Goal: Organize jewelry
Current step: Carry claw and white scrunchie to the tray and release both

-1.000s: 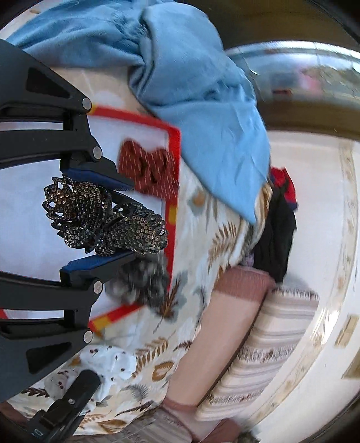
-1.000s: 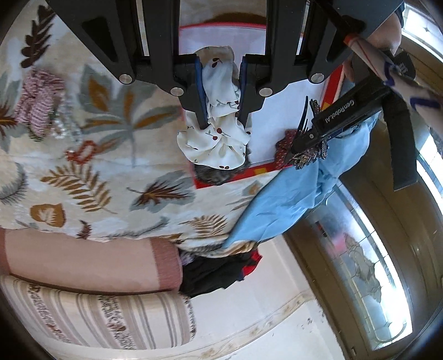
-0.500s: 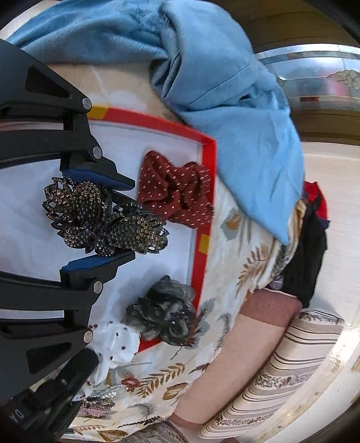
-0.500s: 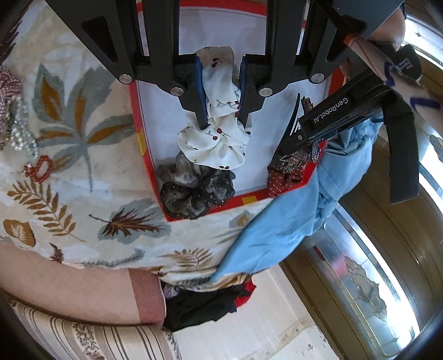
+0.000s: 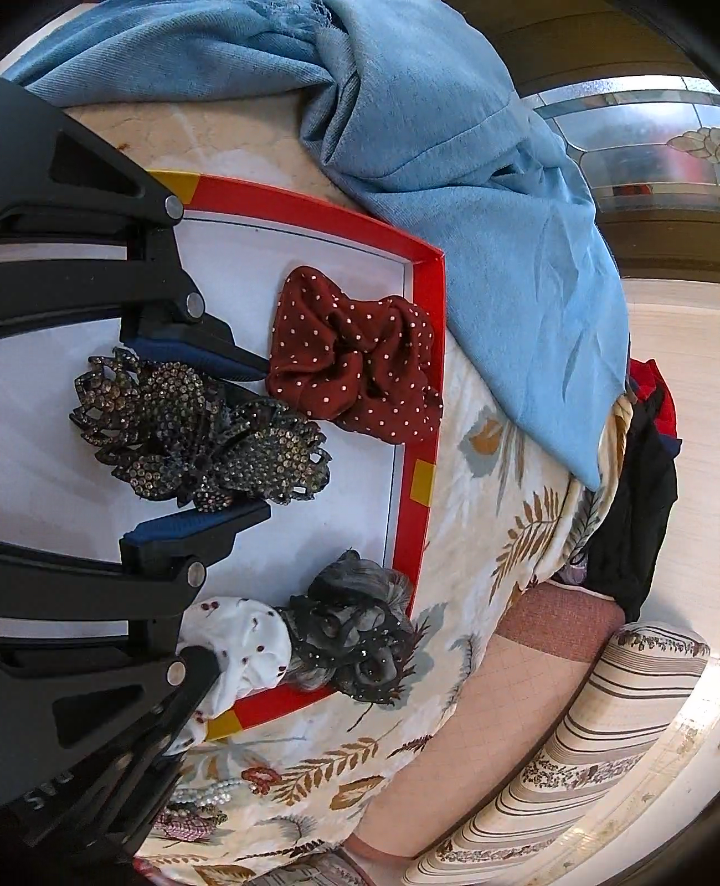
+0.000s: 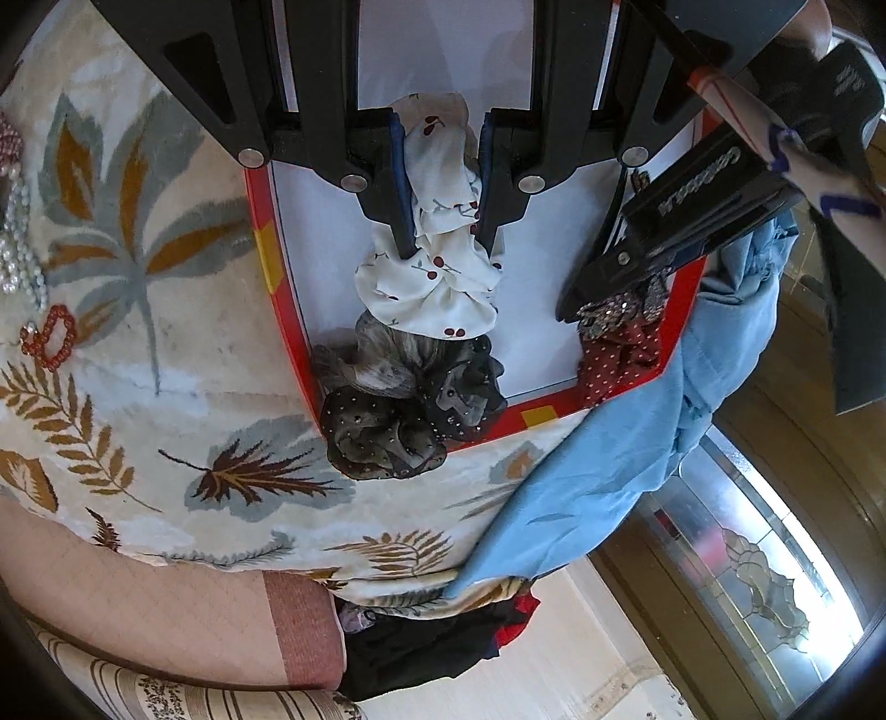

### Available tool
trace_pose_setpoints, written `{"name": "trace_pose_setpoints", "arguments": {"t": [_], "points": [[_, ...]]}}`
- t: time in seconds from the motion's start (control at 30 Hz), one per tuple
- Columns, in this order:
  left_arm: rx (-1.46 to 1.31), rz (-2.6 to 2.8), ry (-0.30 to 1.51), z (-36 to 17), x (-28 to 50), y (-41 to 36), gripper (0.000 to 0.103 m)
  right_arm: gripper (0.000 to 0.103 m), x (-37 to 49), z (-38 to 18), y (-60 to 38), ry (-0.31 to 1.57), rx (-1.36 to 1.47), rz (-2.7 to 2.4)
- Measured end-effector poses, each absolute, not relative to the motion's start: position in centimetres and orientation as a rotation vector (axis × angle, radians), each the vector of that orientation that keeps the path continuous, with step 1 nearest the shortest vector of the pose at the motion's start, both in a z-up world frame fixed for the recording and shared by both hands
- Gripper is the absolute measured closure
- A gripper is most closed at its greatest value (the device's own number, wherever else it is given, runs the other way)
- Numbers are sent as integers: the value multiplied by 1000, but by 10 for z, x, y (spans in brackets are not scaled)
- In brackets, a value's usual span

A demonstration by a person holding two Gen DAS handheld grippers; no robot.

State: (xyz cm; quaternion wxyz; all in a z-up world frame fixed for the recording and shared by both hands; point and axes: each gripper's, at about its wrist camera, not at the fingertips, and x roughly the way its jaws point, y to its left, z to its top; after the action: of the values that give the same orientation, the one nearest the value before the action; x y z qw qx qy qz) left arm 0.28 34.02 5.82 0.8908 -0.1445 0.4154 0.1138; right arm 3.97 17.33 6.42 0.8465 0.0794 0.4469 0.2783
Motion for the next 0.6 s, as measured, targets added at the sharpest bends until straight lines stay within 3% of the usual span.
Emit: {"name": "trace_pose_setpoints", "arguments": {"t": [0.3,0.43,0.6], "points": [[-285,235,857,59,3,338,59,76,53,55,174,966,177,573],[-276,229,849,60,3,334,56,59,51,59,172,955,175,579],[-278,223,836,63,1,332,55,55,46,66,168,939,183,587]]}}
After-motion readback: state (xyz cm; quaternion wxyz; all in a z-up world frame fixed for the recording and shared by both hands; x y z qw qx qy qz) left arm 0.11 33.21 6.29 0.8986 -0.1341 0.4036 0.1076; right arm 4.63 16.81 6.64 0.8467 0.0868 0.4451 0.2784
